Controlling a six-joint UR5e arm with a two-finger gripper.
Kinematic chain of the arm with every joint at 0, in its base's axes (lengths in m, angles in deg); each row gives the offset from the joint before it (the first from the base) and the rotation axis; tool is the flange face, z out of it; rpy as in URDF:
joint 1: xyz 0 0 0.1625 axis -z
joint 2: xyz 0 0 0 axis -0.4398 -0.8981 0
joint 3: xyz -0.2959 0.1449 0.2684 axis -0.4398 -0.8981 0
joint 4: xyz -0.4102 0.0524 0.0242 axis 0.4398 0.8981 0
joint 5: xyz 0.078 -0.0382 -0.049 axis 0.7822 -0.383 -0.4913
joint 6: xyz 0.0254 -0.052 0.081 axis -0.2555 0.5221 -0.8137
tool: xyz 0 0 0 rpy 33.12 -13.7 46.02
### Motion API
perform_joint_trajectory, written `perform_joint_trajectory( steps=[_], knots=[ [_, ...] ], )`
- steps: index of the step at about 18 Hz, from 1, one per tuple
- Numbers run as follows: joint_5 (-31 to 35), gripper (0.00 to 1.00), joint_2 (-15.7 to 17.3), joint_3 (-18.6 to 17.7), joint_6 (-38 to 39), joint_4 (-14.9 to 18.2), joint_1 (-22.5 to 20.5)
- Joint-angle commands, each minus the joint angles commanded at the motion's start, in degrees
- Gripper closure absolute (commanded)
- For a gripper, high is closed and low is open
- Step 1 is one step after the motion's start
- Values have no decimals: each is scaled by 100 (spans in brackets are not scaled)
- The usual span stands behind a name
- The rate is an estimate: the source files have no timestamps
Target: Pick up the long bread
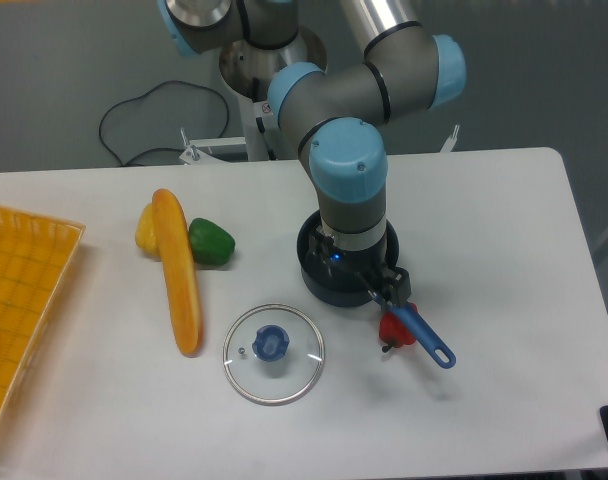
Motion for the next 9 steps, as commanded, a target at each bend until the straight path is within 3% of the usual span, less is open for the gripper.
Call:
perform_joint_trajectory(
  steps=[9],
  knots=[
    [-44, 0, 26, -9, 26, 0, 44]
  ],
)
